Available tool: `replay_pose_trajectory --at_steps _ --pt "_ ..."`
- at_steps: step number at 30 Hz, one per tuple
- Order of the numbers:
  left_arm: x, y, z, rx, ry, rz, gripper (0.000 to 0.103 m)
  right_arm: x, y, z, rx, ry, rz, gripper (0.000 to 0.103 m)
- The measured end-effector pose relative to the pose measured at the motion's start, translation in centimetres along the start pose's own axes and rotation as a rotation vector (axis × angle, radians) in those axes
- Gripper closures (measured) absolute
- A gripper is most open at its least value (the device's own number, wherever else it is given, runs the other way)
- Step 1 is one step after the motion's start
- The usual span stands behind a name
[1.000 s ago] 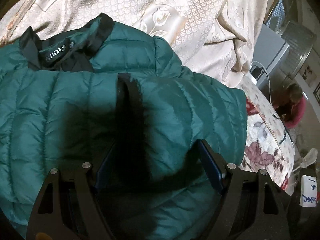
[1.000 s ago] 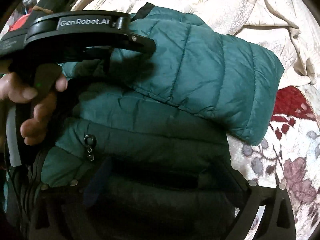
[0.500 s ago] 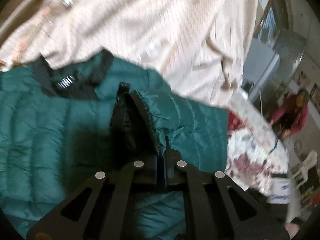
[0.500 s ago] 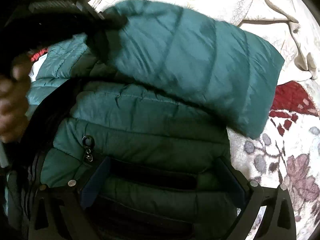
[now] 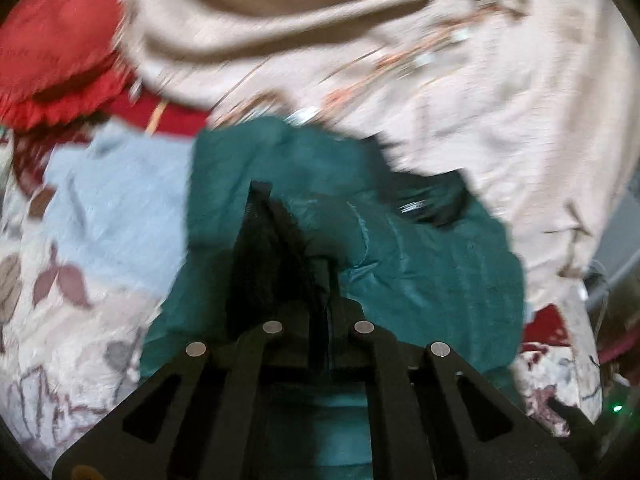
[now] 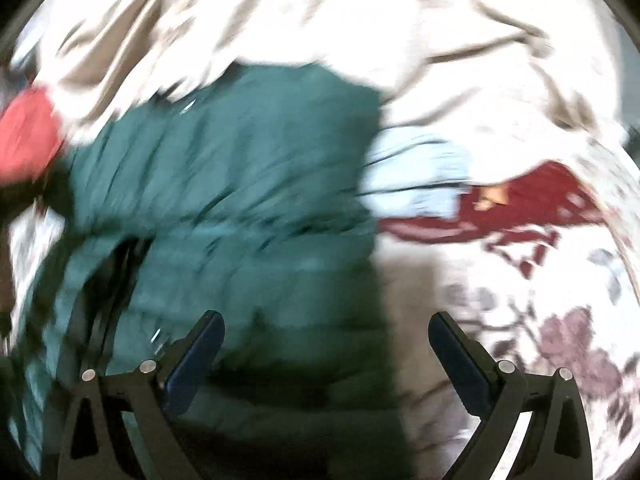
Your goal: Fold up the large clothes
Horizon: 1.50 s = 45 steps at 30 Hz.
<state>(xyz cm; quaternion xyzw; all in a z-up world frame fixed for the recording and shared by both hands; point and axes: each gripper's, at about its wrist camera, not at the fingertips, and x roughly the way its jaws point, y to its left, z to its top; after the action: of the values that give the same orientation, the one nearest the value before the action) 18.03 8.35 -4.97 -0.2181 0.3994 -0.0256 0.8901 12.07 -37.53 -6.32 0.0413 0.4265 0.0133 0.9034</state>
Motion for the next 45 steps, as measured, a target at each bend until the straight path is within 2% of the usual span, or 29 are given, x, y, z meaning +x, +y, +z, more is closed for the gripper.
replay_pose_trajectory --at_steps 1,2,4,7,8,9,10,12,13,16,18,19,20,22,23,24,25,26,29,31,33,35,36,38,39,40,42,43,45 --pt "0.3 0.5 0.0 -0.023 0.022 0.016 0.088 0.1 -0.7 0.2 0.028 0.0 -0.004 0.001" --pt "0.7 0.7 -0.2 -0.048 0.044 0.031 0.086 -0.1 -1.5 0.3 0.069 -0.008 -0.009 0.001" --pt "0.4 1.1 -0.3 -0.068 0.028 0.072 0.073 -0.8 -2.6 0.6 0.137 -0.043 -0.008 0.001" --pt "-2.2 2.1 -0.2 -0.123 -0.11 0.184 0.058 -2.5 -3.0 1.2 0.17 -0.133 0.014 0.004" --pt "-3.0 2.3 -0.1 -0.134 -0.161 0.239 0.058 -2.4 -3.1 1.7 0.167 -0.155 0.021 0.007" --pt "-4.2 2.5 -0.1 -0.149 -0.228 0.302 0.058 -2.5 -2.7 2.2 0.148 -0.181 0.026 0.021" --pt "-4.9 2.4 -0.2 -0.159 -0.267 0.319 0.057 -2.5 -2.3 2.6 0.132 -0.19 0.021 0.039" --pt "-5.6 2.1 -0.4 -0.164 -0.32 0.279 0.058 -1.7 -0.7 4.0 0.085 -0.209 0.051 0.054" --pt "-5.4 1.6 -0.3 -0.147 -0.324 0.255 0.058 -0.9 0.2 5.0 0.054 -0.212 0.079 0.056" --pt "-3.6 -1.5 -0.5 -0.031 -0.3 0.191 0.057 0.8 2.2 7.1 0.041 -0.225 0.133 0.056" --pt "-1.7 -3.6 -0.9 0.06 -0.27 0.2 0.057 2.3 3.2 8.1 0.02 -0.209 0.171 0.056" --pt "-0.7 -3.9 -0.9 0.083 -0.239 0.219 0.057 3.9 3.9 8.6 -0.005 -0.165 0.143 0.056" --pt "0.7 -4.0 -0.8 0.098 -0.189 0.234 0.057 5.9 4.2 8.7 -0.024 -0.1 0.105 0.056" --pt "4.5 -3.4 -0.8 0.098 -0.032 0.251 0.057 9.7 3.8 8.4 -0.031 0.028 0.059 0.056" --pt "5.9 -3.0 -1.0 0.095 0.029 0.264 0.056 10.4 3.6 8.2 -0.022 0.047 0.065 0.056" --pt "6.6 -2.8 -1.2 0.095 0.053 0.264 0.055 10.2 3.4 8.3 -0.009 0.042 0.07 0.056" --pt "6.5 -3.0 -1.1 0.096 0.047 0.273 0.055 9.5 3.4 8.8 -0.005 0.03 0.058 0.056" --pt "6.2 -3.3 -0.9 0.093 0.045 0.283 0.055 7.8 3.5 9.8 -0.005 -0.036 0.037 0.056" --pt "4.8 -3.7 -0.3 0.055 -0.029 0.275 0.056 4.6 3.6 12.3 0.039 -0.245 0.047 0.056" --pt "5.1 -3.8 -0.4 0.075 -0.033 0.29 0.055 5.2 3.9 13.6 0.041 -0.287 0.064 0.056" --pt "6.7 -3.4 -0.7 0.093 0.027 0.303 0.052 7.7 3.9 14.4 0.037 -0.245 0.042 0.056" --pt "7.2 -3.1 -1.0 0.105 0.033 0.308 0.048 12.2 3.0 14.4 0.051 -0.116 0.018 0.056" --pt "7.3 -3.1 -1.1 0.117 0.032 0.315 0.04 13.3 2.5 14.1 0.058 -0.102 0.021 0.053" --pt "7.8 -3.2 -1.1 0.129 0.039 0.306 0.035 14.3 1.5 13.7 0.078 -0.113 0.013 0.031" --pt "8.1 -3.3 -1.2 0.135 0.039 0.311 0.035 14.7 0.8 13.8 0.109 -0.1 0.046 0.03" --pt "8.3 -3.7 -1.2 0.14 0.037 0.316 0.034 14.6 0.6 14.1 0.114 -0.091 0.06 0.03" --pt "8.6 -4.0 -1.3 0.156 0.036 0.326 0.034 14.1 1.1 14.2 0.086 -0.085 0.034 0.03" --pt "8.7 -4.0 -1.3 0.157 0.035 0.328 0.034 13.3 1.6 14.5 0.074 -0.088 0.008 0.035" --pt "8.0 -4.4 -1.1 0.156 0.015 0.336 0.034 10.7 2.9 15.2 0.073 -0.128 0.01 0.05"
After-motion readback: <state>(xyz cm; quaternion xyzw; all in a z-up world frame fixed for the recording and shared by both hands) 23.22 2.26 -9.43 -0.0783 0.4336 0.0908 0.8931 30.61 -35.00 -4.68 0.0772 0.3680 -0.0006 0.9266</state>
